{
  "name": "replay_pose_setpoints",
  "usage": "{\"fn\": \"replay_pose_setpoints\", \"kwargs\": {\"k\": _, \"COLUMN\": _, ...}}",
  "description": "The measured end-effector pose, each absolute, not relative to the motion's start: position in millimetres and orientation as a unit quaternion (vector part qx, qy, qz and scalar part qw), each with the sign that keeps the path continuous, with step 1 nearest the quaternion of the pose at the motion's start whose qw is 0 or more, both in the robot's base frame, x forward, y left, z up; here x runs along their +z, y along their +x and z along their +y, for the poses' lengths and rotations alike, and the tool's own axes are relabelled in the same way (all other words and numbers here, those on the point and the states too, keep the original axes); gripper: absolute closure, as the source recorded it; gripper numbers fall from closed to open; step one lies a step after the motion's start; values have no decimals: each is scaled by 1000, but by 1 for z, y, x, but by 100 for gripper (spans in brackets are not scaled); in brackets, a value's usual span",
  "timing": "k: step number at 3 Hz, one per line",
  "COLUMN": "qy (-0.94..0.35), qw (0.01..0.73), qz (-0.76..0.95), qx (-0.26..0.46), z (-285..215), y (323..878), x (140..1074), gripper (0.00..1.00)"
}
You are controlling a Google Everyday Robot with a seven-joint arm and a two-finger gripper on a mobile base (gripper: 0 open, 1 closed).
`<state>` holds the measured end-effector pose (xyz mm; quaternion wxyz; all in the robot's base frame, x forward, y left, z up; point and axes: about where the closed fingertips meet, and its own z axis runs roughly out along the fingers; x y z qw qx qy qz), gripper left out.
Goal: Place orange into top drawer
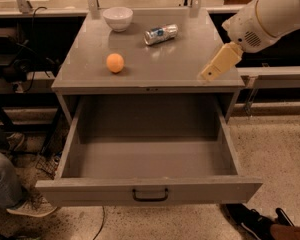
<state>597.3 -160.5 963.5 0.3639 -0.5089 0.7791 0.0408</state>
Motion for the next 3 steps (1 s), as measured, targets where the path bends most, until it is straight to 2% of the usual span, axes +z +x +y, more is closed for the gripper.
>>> {"fn": "replay_pose_setpoints", "kwargs": {"k": 1, "qy": -509, "qw": 364, "qz": 779, "qx": 41, "z": -161, "y": 597, "x": 963, "gripper": 0}}
{"fn": "replay_pose_setpoints", "kwargs": {"k": 3, "qy": -496, "qw": 398, "qz": 768, "qx": 76, "z": -107, "y": 618, "x": 942, "gripper": 0}}
